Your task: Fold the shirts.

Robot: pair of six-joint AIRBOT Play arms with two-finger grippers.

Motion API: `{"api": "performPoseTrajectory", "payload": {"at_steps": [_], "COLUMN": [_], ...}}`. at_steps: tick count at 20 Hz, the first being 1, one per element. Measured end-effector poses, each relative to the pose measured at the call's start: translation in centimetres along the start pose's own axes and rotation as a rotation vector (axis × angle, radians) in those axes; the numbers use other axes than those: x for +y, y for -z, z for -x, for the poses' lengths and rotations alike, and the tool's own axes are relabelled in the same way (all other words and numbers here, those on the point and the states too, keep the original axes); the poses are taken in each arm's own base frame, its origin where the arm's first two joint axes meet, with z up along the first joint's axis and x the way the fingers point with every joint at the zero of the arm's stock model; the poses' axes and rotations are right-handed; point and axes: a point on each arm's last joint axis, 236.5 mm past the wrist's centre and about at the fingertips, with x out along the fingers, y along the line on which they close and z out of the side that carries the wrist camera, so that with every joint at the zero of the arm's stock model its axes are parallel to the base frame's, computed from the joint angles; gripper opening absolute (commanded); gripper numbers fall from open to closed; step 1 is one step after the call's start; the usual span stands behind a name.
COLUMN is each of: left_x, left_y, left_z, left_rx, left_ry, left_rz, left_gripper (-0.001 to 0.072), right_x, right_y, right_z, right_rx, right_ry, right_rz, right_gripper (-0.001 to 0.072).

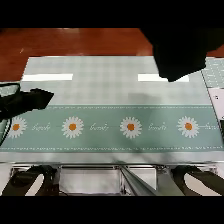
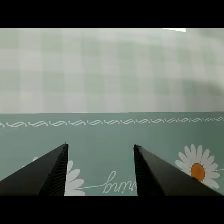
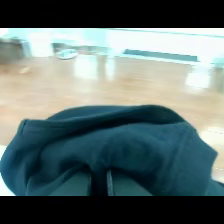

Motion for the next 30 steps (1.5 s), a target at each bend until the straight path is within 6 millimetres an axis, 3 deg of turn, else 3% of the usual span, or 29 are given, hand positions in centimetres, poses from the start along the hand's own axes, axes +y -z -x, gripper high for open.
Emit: {"api": "performPoseTrajectory", "payload": {"at_steps": [2, 4, 10, 13, 14, 15, 16, 18, 19, 21, 24, 26, 27, 29, 30], "left_x": [-0.1, -0.1, 0.6, 1.1, 1.3, 1.5, 1.6, 2.0, 2.3, 3.5, 6.8, 9.0, 9.6, 9.6, 9.3], "left_y": [-0.2, -0.2, 1.3, 2.8, 3.5, 4.2, 5.0, 6.5, 7.0, 7.2, 7.3, 8.7, 9.8, 11.7, 12.7], "left_z": [0.1, 0.1, -0.9, -1.7, -2.0, -2.4, -2.7, -3.4, -3.7, -4.0, -4.4, -5.2, -5.8, -7.4, -8.3], "left_rx": [-0.023, -0.031, -0.002, 0.038, 0.055, 0.075, 0.096, 0.135, 0.149, 0.158, 0.166, 0.218, 0.257, 0.335, 0.378], "left_ry": [0.005, 0.006, -0.001, -0.005, -0.005, -0.006, -0.007, -0.012, -0.018, -0.052, -0.131, -0.169, -0.166, -0.119, -0.084], "left_rz": [0.005, 0.006, 0.025, 0.039, 0.045, 0.05, 0.054, 0.061, 0.064, 0.074, 0.139, 0.224, 0.268, 0.346, 0.379], "left_gripper": [0.0504, 0.0504, 0.0504, 0.0504, 0.0504, 0.0504, 0.0504, 0.0504, 0.0504, 0.0504, 0.0504, 0.0504, 0.0504, 0.0504, 0.0504], "right_x": [3.4, 6.8, 18.4, 24.0, 25.4, 26.7, 27.6, 28.1, 27.4, 24.3, 14.7, 7.1, 3.6, -1.9, -3.4], "right_y": [2.2, 6.0, 24.4, 33.4, 35.8, 37.9, 39.8, 41.6, 41.5, 39.6, 34.2, 31.9, 32.0, 33.7, 35.1], "right_z": [-0.7, -2.5, -10.5, -13.3, -13.9, -14.3, -14.8, -15.7, -16.1, -16.9, -16.6, -14.4, -12.5, -8.6, -6.7], "right_rx": [0.076, 0.186, 0.586, 0.762, 0.807, 0.847, 0.883, 0.914, 0.922, 0.903, 0.817, 0.776, 0.78, 0.793, 0.806], "right_ry": [-0.093, -0.189, -0.424, -0.498, -0.514, -0.528, -0.532, -0.53, -0.524, -0.502, -0.393, -0.262, -0.188, -0.05, -0.005], "right_rz": [0.013, 0.018, -0.08, -0.15, -0.176, -0.204, -0.235, -0.294, -0.321, -0.356, -0.388, -0.383, -0.387, -0.425, -0.457], "right_gripper": [0.0028, 0.0028, 0.0028, 0.0028, 0.0058, 0.027, 0.0412, 0.041, 0.0409, 0.0408, 0.0408, 0.0408, 0.0408, 0.0408, 0.0408]}}
